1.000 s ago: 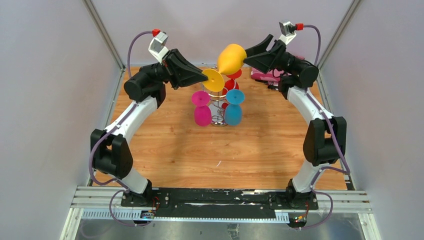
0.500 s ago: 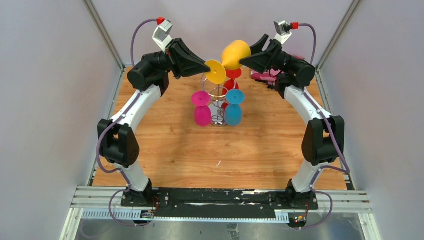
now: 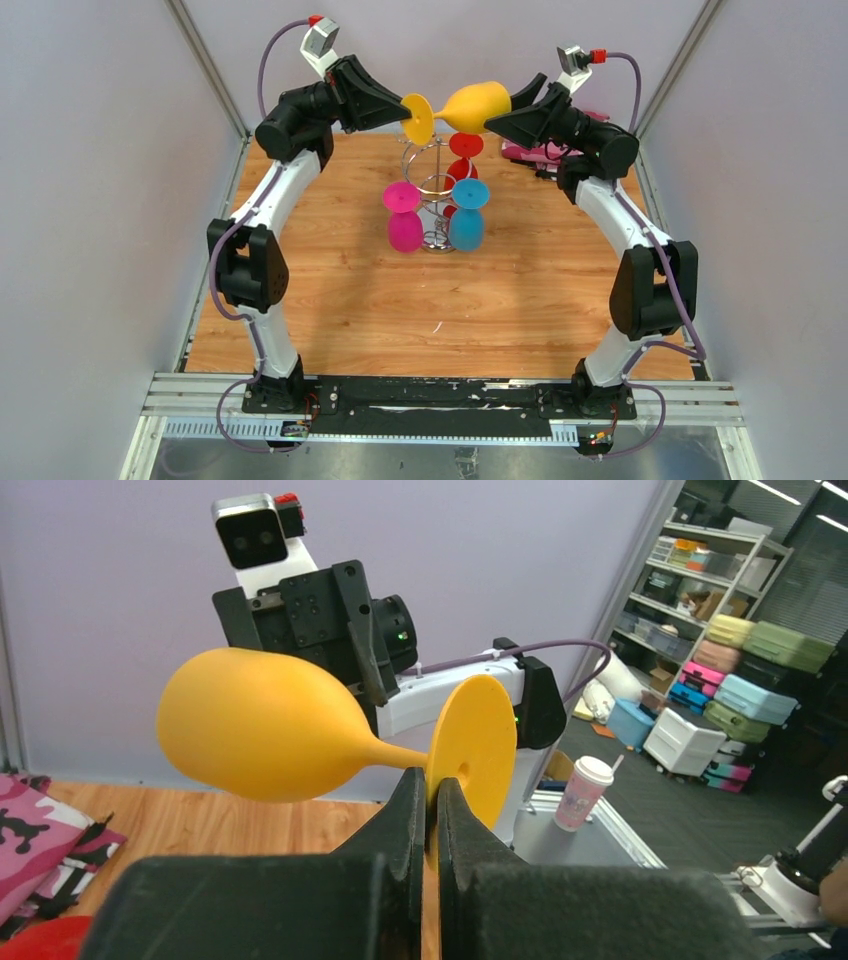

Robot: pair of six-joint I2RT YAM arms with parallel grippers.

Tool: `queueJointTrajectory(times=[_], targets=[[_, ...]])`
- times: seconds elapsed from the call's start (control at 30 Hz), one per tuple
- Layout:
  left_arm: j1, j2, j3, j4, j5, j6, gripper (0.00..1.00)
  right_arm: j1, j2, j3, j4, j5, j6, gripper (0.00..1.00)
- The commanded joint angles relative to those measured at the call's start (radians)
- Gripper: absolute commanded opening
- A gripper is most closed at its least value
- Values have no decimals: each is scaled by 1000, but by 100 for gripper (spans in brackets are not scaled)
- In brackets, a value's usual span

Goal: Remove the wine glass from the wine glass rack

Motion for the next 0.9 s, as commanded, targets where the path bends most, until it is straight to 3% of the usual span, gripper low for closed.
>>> queueJointTrajectory(times=[0.0,0.13,0.77,0.87], targets=[[25,86,43,46,1,52,0,30,-69,2,113,-14,27,55],[34,105,67,46,5,47,0,30,-62,0,113,-8,34,44],[63,264,218,46,4,-35,0,34,-123,-39,112,23,26,25],[66,280,232,46,-1,-44,0,34,-133,-47,113,30,26,12]])
